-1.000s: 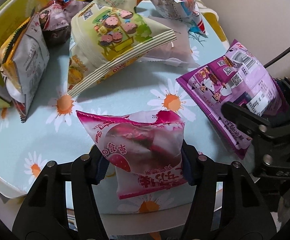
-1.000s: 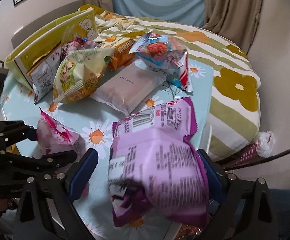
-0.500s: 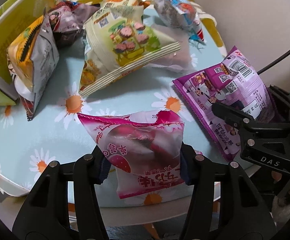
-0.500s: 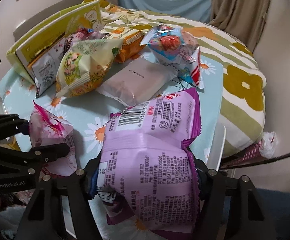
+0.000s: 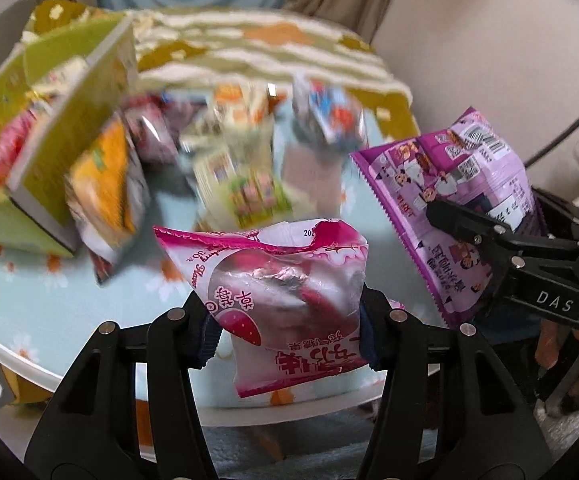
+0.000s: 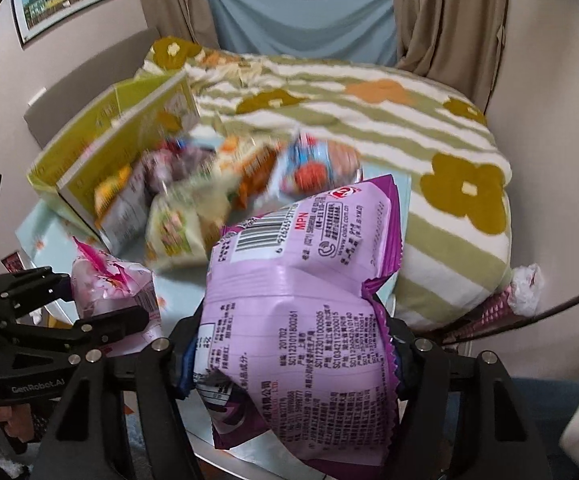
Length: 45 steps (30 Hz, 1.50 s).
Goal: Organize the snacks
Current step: 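Grasp the pink strawberry bag with the left gripper while the right grasps the purple bag, then lower both held bags into the box and open both grippers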
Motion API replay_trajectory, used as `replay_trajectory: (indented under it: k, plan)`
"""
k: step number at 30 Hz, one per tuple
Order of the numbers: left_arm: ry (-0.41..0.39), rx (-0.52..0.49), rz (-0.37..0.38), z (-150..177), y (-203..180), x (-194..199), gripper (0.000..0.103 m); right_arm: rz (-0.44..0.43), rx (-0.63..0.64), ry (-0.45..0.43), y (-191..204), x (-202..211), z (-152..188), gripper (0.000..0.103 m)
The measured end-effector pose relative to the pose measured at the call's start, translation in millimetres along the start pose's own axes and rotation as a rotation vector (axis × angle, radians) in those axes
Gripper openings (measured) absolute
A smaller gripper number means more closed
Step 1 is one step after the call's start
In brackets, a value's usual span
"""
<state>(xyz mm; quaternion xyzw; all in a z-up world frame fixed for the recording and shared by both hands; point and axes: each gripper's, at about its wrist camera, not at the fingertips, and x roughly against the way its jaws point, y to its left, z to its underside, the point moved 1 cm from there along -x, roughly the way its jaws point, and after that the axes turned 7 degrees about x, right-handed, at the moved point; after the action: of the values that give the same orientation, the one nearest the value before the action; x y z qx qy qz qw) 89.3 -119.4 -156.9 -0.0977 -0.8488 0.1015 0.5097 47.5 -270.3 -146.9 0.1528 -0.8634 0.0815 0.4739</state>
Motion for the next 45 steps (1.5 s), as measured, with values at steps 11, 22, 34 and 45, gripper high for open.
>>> replay_trajectory:
  k: [11,22,34,45]
  plan:
    - [-0.151,0.068,-0.059,-85,72,64,0.053,-0.085,0.050,-0.190,52,22,-111,0.065]
    - [-0.169,0.131,-0.223,-150,217,76,0.053,-0.231,0.077,-0.201,153,-36,-195,0.065]
    - [-0.049,0.067,-0.251,-150,298,18,0.057,-0.230,0.060,-0.076,219,-107,-222,0.065]
    - [-0.082,0.052,-0.243,-142,313,33,0.103,-0.181,0.020,-0.027,237,-129,-224,0.065]
